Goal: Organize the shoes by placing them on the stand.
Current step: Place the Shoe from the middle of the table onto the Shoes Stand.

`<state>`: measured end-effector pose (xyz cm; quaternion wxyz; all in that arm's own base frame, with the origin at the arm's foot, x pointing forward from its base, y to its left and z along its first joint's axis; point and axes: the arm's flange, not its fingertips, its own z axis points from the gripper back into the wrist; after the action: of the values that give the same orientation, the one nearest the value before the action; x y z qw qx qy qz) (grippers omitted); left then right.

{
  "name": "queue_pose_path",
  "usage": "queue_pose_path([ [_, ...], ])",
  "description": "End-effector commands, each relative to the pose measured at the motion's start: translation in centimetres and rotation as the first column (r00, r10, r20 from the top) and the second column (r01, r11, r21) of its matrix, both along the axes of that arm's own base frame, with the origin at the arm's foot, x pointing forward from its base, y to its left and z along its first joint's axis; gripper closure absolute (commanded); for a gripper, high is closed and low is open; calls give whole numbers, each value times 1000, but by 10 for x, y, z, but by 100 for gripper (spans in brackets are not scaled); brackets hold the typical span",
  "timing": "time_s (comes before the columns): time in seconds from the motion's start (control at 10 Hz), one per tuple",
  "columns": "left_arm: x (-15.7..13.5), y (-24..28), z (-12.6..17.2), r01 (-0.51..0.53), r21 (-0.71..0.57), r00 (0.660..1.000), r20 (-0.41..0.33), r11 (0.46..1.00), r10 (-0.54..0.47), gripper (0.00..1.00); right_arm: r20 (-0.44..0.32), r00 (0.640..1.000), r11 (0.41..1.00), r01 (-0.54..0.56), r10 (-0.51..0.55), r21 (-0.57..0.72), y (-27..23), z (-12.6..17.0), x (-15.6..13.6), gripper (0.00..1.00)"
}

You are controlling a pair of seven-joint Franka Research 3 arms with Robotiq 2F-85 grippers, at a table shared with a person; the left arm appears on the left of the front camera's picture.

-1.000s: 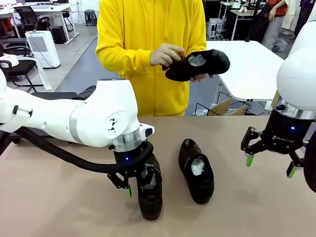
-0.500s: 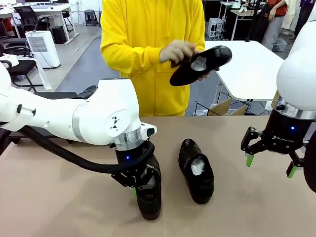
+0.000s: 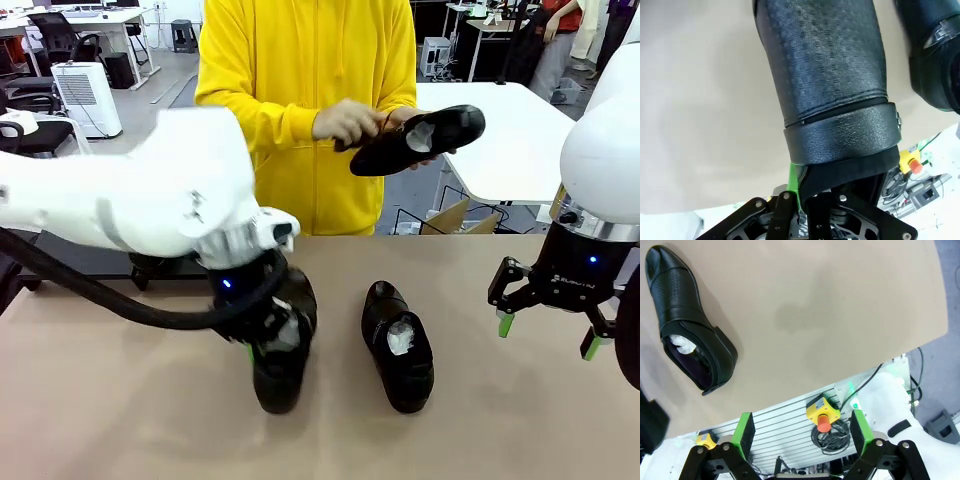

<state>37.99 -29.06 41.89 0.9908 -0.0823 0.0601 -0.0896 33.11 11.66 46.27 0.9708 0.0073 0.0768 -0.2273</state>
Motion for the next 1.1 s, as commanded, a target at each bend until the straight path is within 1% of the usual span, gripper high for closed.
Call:
queue_pose_path([
  [0.0,8,50,40,8,33,987,162,999,-14,100,12,1000,1000,-10,10,-1,-3,2,3,0],
  [0.1,21,67,51,-1,88,973,229,996,-19,100,12,1000,1000,-10,10,-1,-3,2,3,0],
  [0.2,34,83,60,-25,115,964,265,993,-6,100,12,1000,1000,-10,10,-1,-3,2,3,0],
  [0.3,48,96,67,-41,105,958,287,994,9,100,12,1000,1000,-10,10,-1,-3,2,3,0],
  [0.4,61,104,72,-85,38,971,229,996,75,100,12,1000,1000,-10,10,-1,-3,2,3,0],
  [0.5,37,96,71,-37,108,967,255,993,8,100,12,1000,1000,-10,10,-1,-3,2,3,0],
  [0.7,37,96,71,-37,108,967,255,993,8,100,12,1000,1000,-10,10,-1,-3,2,3,0],
  [0.8,49,104,67,-53,103,969,245,993,26,100,12,1000,1000,-10,10,-1,-3,2,3,0],
  [0.9,61,107,68,-58,117,947,320,991,17,100,12,1000,1000,-10,10,-1,-3,2,3,0],
  [1.0,74,114,75,-87,108,922,385,990,39,100,12,1000,1000,-10,10,-1,-3,2,3,0],
])
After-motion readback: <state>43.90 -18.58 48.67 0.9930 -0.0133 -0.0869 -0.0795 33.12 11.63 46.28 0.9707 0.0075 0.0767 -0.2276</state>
